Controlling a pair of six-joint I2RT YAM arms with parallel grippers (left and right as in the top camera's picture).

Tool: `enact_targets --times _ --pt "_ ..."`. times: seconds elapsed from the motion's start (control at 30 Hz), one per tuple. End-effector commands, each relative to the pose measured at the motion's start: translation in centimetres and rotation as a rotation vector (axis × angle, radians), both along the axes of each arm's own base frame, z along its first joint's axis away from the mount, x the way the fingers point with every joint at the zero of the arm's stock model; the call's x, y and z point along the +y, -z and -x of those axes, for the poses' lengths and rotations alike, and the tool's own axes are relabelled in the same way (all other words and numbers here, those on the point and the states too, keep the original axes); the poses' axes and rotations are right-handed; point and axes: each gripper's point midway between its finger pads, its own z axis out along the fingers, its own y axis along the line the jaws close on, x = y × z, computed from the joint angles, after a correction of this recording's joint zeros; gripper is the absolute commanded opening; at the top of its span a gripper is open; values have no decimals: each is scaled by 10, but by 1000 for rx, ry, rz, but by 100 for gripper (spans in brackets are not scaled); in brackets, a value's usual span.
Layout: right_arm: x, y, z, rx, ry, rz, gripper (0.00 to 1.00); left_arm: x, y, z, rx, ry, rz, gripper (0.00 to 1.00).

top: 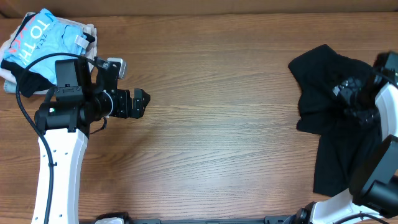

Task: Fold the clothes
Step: 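Reach the right gripper to the black T-shirt and grasp it, then drag the black T-shirt leftward to table center with right gripper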

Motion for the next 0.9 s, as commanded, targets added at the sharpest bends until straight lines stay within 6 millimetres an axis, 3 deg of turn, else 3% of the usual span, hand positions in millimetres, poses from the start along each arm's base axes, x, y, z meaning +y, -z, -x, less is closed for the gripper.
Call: enact_targets --times 0.0,0.1,0.17,0.27,0.33,0.37,0.4,0.5,0.57,0.7,0.87 --pt "-6 28 20 44 44 -18 86 -5 -8 -1 -21 17 14 100" --pt "-2 45 27 51 46 -25 82 -5 -8 -1 -21 17 14 100" --pt "0 52 29 52 44 -26 70 -5 -9 -1 -24 17 14 100" --pt "1 58 30 47 41 -24 36 -5 -9 -2 -29 17 13 100" --pt "2 59 29 42 39 -21 21 -5 -9 -2 -29 17 13 100" --pt "2 60 29 40 39 -21 8 -5 -9 -2 -29 17 13 100" --pt "2 60 28 36 38 -21 4 -5 -9 -2 -29 17 13 100" --pt "9 55 19 -7 6 -64 4 -5 -11 -4 -42 17 12 100" --pt "24 44 6 -73 -106 -127 4 -4 -15 -8 -65 17 10 100" --pt "59 2 -14 -176 -298 -192 4 -4 -31 -19 -128 4 15 100" --pt "127 -63 -25 -226 -560 -189 4 -2 -63 -29 -215 2 3 100"
